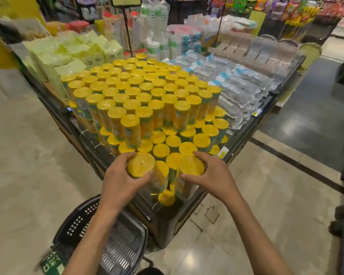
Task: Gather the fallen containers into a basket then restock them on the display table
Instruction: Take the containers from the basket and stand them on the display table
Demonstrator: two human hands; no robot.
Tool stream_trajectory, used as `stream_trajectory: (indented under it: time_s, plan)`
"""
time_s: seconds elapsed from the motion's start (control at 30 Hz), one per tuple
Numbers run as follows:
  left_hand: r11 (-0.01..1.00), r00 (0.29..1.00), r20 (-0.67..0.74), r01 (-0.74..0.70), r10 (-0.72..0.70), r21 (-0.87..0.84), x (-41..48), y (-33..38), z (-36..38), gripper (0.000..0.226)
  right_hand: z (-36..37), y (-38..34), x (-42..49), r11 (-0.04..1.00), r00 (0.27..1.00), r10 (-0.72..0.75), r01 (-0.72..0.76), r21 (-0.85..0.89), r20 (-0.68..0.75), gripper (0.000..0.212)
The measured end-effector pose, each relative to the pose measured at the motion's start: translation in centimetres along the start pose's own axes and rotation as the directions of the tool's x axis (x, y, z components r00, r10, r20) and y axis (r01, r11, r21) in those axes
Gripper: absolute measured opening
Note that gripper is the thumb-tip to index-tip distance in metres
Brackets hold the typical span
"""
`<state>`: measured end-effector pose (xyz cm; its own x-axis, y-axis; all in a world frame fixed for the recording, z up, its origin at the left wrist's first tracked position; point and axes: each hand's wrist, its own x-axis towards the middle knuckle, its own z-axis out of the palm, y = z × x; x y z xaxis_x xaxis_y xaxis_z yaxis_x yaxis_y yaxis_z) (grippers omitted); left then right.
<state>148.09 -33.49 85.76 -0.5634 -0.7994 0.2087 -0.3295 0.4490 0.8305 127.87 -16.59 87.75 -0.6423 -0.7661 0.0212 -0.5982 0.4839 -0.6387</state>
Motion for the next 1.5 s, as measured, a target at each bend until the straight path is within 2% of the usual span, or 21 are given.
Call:
stream_trajectory:
  time_s: [0.17,0.33,0.5,0.73,0.83,0.93,1.03,1.17,1.37,1.5]
  plan:
    - [0.996,0.998,-0.057,0.034,-0.029,0.082,3.5,0.5,2.5,0.064,-1.5,1.1,7.1,0.992,0.984,-0.127,0.128,-0.003,0.124,0.088]
    - [0.985,0.989,-0.107,0.112,-0.098,0.13,7.3,0.5,4.6,0.065,-3.7,2.1,14.0,0.965,0.93,-0.249,0.263,-0.015,0.271,0.085]
    - [0.956,0.981,-0.16,0.151,-0.112,0.25,9.4,1.8,6.5,0.071,-5.4,1.6,19.8,0.894,0.833,-0.4,0.446,-0.038,0.382,0.079]
    - [0.929,0.969,-0.204,0.197,-0.137,0.313,11.9,3.1,8.3,0.072,-5.3,-0.5,25.6,0.773,0.66,-0.558,0.634,0.026,0.503,0.073]
    - [0.894,0.971,-0.19,0.213,-0.148,0.394,13.2,3.3,8.3,0.075,-4.2,-1.6,27.4,0.728,0.61,-0.587,0.685,0.018,0.533,0.071]
    - [0.858,0.968,-0.184,0.235,-0.168,0.456,14.6,3.8,8.3,0.072,-3.2,-2.6,29.6,0.678,0.578,-0.593,0.734,-0.04,0.56,0.077]
    - [0.819,0.972,-0.13,0.233,-0.194,0.524,16.0,4.2,8.2,0.07,-2.6,-3.0,30.9,0.63,0.55,-0.618,0.774,-0.065,0.562,0.079]
    - [0.784,0.973,-0.068,0.218,-0.22,0.582,17.6,4.2,8.8,0.072,-1.4,-2.2,31.9,0.608,0.549,-0.627,0.789,-0.093,0.553,0.078]
    - [0.783,0.971,-0.113,0.238,-0.212,0.574,18.6,3.3,9.8,0.074,-0.7,-0.8,33.0,0.558,0.53,-0.641,0.819,-0.137,0.554,0.083]
    - [0.777,0.964,-0.155,0.264,-0.215,0.572,18.8,3.1,10.0,0.072,-0.6,-0.8,33.5,0.481,0.506,-0.646,0.851,-0.21,0.572,0.08]
